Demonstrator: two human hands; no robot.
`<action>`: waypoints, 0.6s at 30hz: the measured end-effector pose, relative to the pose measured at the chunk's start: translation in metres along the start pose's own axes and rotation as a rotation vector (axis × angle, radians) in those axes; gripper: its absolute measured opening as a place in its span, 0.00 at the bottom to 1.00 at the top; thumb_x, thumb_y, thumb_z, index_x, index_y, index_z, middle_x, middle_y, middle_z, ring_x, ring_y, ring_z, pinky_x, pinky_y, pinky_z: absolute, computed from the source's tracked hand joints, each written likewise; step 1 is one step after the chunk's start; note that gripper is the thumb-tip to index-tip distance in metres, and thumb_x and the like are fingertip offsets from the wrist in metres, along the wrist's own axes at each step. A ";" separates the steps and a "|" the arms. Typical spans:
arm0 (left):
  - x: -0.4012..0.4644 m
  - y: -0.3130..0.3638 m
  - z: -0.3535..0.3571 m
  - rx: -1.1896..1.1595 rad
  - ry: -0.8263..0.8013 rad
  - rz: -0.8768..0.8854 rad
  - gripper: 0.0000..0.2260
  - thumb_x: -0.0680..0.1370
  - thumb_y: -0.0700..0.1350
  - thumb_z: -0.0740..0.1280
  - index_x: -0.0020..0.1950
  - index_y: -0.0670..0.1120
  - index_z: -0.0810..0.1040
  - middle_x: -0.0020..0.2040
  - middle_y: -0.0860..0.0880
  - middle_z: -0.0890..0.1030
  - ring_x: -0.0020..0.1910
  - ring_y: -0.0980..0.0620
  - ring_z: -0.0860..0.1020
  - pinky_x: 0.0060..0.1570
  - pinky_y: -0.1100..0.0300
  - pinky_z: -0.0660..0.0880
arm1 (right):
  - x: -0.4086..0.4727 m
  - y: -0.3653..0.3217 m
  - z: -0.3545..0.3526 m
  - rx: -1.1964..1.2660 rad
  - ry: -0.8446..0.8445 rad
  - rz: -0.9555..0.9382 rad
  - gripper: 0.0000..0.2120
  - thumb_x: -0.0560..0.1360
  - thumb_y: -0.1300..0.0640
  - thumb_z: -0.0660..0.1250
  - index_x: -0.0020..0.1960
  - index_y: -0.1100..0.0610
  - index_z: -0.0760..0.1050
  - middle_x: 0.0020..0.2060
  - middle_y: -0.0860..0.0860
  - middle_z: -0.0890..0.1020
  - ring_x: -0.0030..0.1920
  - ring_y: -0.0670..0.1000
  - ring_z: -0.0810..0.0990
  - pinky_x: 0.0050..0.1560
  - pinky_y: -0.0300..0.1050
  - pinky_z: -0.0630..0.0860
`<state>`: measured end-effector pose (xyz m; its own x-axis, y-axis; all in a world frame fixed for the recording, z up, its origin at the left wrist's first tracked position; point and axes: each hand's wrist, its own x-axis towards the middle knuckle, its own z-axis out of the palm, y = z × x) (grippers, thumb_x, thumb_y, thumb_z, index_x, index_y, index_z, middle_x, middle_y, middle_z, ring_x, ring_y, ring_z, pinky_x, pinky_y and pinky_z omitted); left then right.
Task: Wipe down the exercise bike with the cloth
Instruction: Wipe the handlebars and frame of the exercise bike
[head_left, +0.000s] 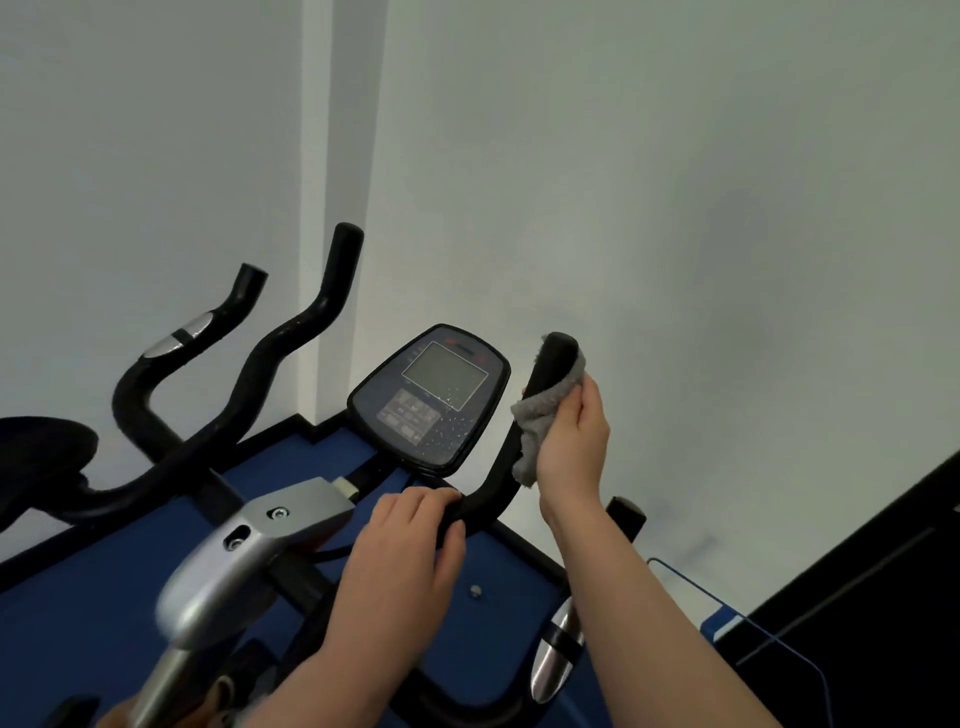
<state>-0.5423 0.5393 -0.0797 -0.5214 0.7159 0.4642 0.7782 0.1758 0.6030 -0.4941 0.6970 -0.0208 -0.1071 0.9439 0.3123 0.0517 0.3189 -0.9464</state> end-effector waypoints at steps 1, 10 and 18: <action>0.001 0.000 0.000 0.000 0.002 0.001 0.10 0.77 0.49 0.62 0.58 0.52 0.75 0.51 0.58 0.76 0.51 0.56 0.72 0.46 0.61 0.71 | -0.004 0.005 0.000 -0.017 -0.004 -0.003 0.14 0.82 0.56 0.51 0.60 0.53 0.74 0.50 0.50 0.82 0.52 0.51 0.80 0.54 0.48 0.76; 0.000 -0.003 0.000 -0.009 -0.026 -0.002 0.12 0.78 0.49 0.60 0.60 0.51 0.74 0.52 0.58 0.76 0.53 0.56 0.71 0.49 0.63 0.69 | -0.024 0.018 -0.013 -0.145 -0.044 0.108 0.13 0.82 0.57 0.53 0.52 0.54 0.76 0.45 0.52 0.82 0.49 0.54 0.81 0.52 0.55 0.78; 0.000 -0.002 0.000 -0.025 -0.030 -0.014 0.12 0.78 0.50 0.60 0.60 0.52 0.74 0.53 0.58 0.76 0.54 0.56 0.71 0.49 0.60 0.72 | -0.006 -0.005 -0.003 -0.155 0.018 -0.060 0.14 0.82 0.57 0.52 0.61 0.49 0.73 0.46 0.37 0.79 0.47 0.38 0.77 0.47 0.29 0.69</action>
<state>-0.5435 0.5385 -0.0807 -0.5217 0.7332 0.4362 0.7614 0.1694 0.6258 -0.4905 0.6902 -0.0178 -0.0965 0.9238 0.3704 0.1988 0.3826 -0.9023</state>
